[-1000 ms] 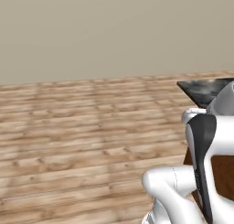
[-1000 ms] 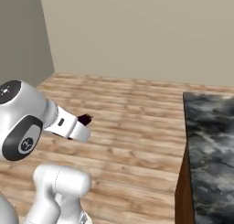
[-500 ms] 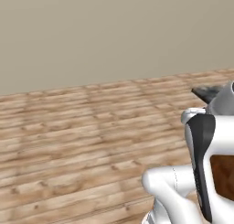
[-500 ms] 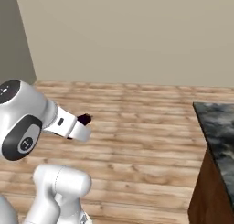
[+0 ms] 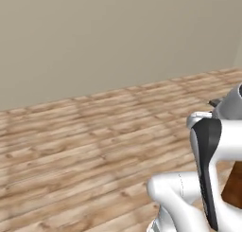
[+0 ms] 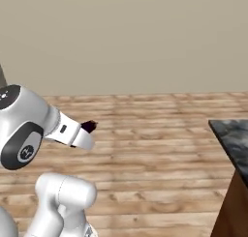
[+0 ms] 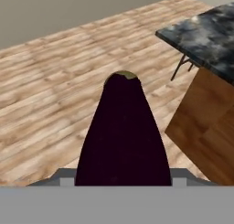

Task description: Gather the eggplant and carrot from the fridge and place them on a tray on the dining counter. Then gather the steak and chicken drumstick from the fridge and place them on the other tray.

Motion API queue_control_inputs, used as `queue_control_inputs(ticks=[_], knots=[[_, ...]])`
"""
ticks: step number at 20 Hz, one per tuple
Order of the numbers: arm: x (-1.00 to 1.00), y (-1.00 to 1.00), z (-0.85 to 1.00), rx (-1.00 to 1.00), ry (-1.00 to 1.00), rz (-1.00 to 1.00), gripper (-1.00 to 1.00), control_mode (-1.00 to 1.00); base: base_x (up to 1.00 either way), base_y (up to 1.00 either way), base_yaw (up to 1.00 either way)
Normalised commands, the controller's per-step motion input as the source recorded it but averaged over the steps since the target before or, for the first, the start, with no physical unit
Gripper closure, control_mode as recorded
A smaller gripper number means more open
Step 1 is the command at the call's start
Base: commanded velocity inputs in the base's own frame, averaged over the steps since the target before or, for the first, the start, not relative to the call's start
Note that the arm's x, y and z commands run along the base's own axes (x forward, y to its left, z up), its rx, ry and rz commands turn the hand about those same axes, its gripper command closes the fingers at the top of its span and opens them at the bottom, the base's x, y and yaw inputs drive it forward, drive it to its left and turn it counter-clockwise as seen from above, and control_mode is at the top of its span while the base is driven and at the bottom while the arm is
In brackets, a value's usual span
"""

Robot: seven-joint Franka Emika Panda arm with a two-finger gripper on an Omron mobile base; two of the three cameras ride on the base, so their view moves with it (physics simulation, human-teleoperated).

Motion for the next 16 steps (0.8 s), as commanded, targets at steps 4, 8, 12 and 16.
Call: queue_control_inputs(ticks=[4,8,12,16], knots=[[0.0,0.0,0.0,0.0,0.0,0.0,1.0,1.0,0.73,0.31,-0.35],[0.0,0.0,0.0,0.0,0.0,0.0,1.0,1.0,0.74,0.25,-0.38],[0.0,0.0,0.0,0.0,0.0,0.0,1.0,1.0,0.69,0.35,-0.43],[0.0,0.0,0.0,0.0,0.0,0.0,1.0,1.0,0.65,0.41,-0.46]])
